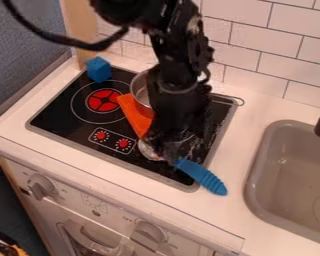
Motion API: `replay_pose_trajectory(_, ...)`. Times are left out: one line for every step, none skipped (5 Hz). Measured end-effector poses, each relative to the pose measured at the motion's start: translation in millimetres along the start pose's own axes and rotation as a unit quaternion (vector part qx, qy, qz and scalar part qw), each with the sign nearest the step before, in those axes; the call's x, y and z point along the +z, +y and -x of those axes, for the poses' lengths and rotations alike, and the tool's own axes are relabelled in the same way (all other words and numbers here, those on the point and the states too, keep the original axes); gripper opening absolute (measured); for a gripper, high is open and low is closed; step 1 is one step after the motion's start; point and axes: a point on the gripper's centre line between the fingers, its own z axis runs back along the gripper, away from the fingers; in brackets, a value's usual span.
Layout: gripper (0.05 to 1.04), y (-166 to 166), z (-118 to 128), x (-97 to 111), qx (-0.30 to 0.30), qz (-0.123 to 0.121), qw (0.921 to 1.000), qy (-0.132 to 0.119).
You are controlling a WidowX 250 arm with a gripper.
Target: Move the blue spoon to the right side below the burner
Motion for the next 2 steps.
replay_pose_trajectory(1.0, 2, 1, 34, -0.002, 0.022, 0.9998, -0.002)
replay_pose_trajectory(1.0, 1, 2, 52, -0.018, 0.029, 0.9993, -0.017)
